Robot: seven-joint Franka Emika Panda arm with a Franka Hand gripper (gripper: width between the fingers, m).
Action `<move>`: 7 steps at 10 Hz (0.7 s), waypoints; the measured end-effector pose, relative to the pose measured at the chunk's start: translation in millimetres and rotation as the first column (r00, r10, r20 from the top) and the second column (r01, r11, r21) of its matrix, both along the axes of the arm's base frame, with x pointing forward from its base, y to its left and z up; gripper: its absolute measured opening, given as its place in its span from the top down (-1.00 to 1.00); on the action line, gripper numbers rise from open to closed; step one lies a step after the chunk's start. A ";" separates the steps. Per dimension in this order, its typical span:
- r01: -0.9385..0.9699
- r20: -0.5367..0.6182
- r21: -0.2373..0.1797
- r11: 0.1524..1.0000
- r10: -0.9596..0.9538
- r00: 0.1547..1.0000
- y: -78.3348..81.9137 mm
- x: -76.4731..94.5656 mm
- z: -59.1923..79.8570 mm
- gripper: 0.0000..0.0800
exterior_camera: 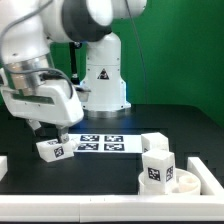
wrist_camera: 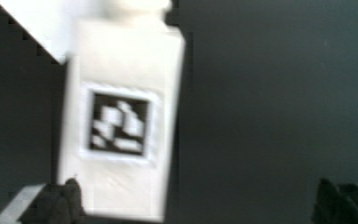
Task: Assemble stool
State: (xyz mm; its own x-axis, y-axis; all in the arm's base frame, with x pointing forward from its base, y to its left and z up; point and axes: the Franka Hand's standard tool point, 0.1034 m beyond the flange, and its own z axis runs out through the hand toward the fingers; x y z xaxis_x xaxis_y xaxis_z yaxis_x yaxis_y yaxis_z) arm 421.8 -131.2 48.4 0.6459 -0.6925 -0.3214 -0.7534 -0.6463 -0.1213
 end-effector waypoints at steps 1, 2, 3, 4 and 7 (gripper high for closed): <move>0.028 -0.068 0.095 0.995 -0.022 0.997 -1.1 -6.1 -0.2 -0.62; 0.052 -0.134 0.169 0.984 -0.030 0.990 -3.8 -8.3 -3.8 -0.62; 0.061 -0.194 0.238 0.969 -0.014 0.981 -2.4 -6.3 -6.9 -0.62; 0.062 -0.226 0.281 0.958 0.003 0.974 -2.3 -5.3 -8.1 -0.62; 0.129 -0.366 0.459 0.879 0.054 0.929 -1.8 -6.7 -13.4 -0.62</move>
Offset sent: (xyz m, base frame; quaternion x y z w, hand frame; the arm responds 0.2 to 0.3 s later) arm 0.0000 0.0000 0.0000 0.0000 -0.1938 0.0000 0.9810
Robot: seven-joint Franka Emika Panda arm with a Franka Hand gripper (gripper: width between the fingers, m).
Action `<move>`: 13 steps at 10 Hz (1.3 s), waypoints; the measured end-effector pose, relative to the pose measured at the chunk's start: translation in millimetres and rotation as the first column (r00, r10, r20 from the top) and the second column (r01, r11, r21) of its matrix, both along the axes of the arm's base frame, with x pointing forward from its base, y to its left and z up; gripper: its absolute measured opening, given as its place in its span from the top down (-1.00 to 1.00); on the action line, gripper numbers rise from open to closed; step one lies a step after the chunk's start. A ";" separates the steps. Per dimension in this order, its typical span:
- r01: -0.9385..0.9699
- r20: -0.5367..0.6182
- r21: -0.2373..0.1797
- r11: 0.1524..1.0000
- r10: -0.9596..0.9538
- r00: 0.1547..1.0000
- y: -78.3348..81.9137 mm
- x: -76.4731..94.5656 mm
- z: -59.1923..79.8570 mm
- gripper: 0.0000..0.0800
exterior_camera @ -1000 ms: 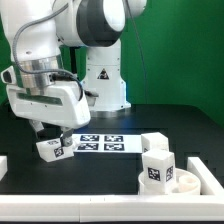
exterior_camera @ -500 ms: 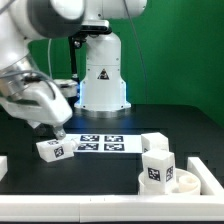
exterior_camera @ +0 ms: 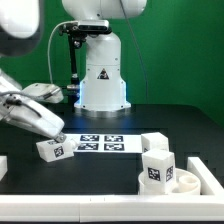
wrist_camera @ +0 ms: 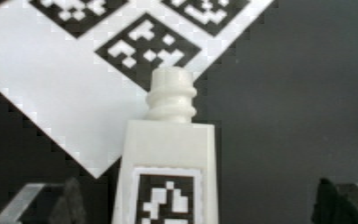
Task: Assemble stool
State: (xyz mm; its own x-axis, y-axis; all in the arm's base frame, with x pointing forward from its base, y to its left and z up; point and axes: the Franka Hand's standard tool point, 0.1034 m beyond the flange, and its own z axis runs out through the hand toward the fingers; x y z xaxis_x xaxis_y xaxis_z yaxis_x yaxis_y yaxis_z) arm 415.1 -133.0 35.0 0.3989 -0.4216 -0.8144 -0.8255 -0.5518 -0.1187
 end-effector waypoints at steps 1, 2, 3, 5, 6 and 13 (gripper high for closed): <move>0.031 -0.063 0.075 0.997 -0.026 0.998 -0.1 -2.0 -9.5 -0.62; 0.058 -0.139 0.138 0.989 -0.039 0.990 2.7 -11.4 -20.2 -0.62; 0.046 -0.132 0.134 0.990 -0.028 0.991 0.2 -6.4 -22.8 -0.62; 0.045 -0.132 0.136 0.990 -0.027 0.991 1.5 -6.6 -23.0 -0.62; 0.047 -0.141 0.138 0.989 -0.028 0.990 2.5 -9.8 -26.1 -0.62; 0.016 -0.117 0.132 0.991 0.000 0.993 10.5 1.7 -9.9 0.17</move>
Offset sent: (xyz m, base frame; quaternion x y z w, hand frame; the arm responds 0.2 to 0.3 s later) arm 0.0000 0.0000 0.0000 0.0000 0.0000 0.0000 1.0000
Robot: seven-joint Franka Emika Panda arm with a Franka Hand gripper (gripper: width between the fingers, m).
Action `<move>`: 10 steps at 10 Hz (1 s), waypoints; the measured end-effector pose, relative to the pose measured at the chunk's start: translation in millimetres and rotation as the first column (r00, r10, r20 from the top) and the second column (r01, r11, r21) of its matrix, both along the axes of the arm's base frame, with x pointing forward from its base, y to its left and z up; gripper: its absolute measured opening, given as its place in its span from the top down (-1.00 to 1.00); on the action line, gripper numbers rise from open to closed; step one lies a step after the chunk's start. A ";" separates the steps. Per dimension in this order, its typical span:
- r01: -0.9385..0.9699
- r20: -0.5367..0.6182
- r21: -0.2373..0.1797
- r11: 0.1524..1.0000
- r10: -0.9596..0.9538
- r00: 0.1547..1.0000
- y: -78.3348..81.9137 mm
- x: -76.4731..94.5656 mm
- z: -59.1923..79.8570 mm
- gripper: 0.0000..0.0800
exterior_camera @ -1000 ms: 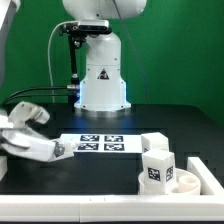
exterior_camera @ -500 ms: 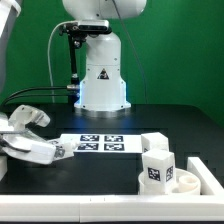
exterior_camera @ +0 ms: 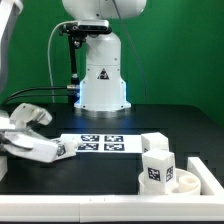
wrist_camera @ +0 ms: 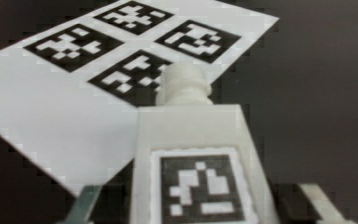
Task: Assemble stool
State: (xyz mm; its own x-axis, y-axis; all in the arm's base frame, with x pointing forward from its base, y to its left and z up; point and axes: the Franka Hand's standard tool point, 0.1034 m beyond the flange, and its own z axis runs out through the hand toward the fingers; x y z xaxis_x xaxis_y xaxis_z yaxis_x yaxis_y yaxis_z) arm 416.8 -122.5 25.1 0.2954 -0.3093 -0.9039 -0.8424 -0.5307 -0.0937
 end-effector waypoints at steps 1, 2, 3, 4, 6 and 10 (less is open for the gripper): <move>-0.020 0.016 0.011 1.000 0.019 1.000 7.5 8.4 16.9 0.17; -0.038 0.051 -0.005 0.999 0.038 0.998 13.8 21.0 31.6 0.17; -0.040 0.123 -0.065 0.997 0.048 0.991 17.3 35.4 42.0 0.17; 0.010 0.158 -0.127 0.992 0.011 0.987 17.5 25.9 36.5 0.17; 0.038 0.233 -0.228 0.973 0.017 0.972 15.5 30.1 34.3 0.17; -0.051 0.393 -0.415 0.908 0.230 0.890 52.0 85.9 100.1 0.17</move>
Offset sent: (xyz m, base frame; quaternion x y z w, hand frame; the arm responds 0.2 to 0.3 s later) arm -0.0150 0.0046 -0.0013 0.0675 0.1503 0.0539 0.9849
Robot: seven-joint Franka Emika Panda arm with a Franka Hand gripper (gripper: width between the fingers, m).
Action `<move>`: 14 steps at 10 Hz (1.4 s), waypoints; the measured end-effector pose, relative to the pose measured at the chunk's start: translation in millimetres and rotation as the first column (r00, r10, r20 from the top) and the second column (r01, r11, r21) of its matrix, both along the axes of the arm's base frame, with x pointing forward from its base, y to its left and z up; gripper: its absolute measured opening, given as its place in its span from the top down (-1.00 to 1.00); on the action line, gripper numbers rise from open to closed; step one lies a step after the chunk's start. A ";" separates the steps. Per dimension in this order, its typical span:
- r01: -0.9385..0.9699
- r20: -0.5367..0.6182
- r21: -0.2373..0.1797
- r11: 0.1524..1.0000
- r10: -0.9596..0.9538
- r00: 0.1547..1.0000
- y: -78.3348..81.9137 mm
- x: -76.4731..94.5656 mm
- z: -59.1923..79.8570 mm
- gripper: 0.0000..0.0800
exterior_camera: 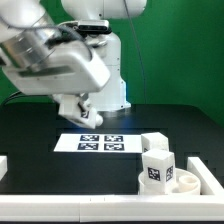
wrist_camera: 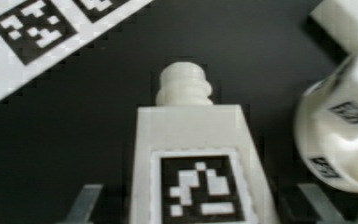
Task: Assemble stool
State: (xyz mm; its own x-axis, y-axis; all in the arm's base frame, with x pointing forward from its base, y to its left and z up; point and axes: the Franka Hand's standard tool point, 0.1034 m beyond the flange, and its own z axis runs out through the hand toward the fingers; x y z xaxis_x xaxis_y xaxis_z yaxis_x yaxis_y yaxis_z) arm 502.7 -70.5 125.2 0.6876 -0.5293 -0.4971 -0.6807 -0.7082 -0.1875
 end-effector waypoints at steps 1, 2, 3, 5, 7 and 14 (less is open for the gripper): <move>0.058 0.068 -0.062 0.996 -0.054 0.996 -1.1 -0.4 -6.6 0.16; 0.070 0.112 -0.101 0.992 -0.058 0.992 -0.8 -3.8 -8.0 0.16; 0.080 0.166 -0.142 0.987 -0.056 0.985 -0.7 1.1 -8.1 0.16; 0.101 0.259 -0.262 0.960 -0.031 0.965 16.4 14.9 11.3 0.16; 0.048 0.334 -0.371 0.928 0.084 0.939 61.6 47.4 48.9 0.16; 0.131 0.569 -0.475 0.870 0.190 0.800 159.3 67.7 49.4 0.16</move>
Offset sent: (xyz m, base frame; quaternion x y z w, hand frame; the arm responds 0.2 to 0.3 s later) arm 0.0000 0.0000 0.0000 0.0000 0.2571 0.0000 0.9664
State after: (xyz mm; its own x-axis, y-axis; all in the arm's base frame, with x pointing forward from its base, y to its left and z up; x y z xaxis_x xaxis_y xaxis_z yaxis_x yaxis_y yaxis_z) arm 570.4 88.8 174.6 0.7719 -0.5558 0.3087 -0.5274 -0.8309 -0.1771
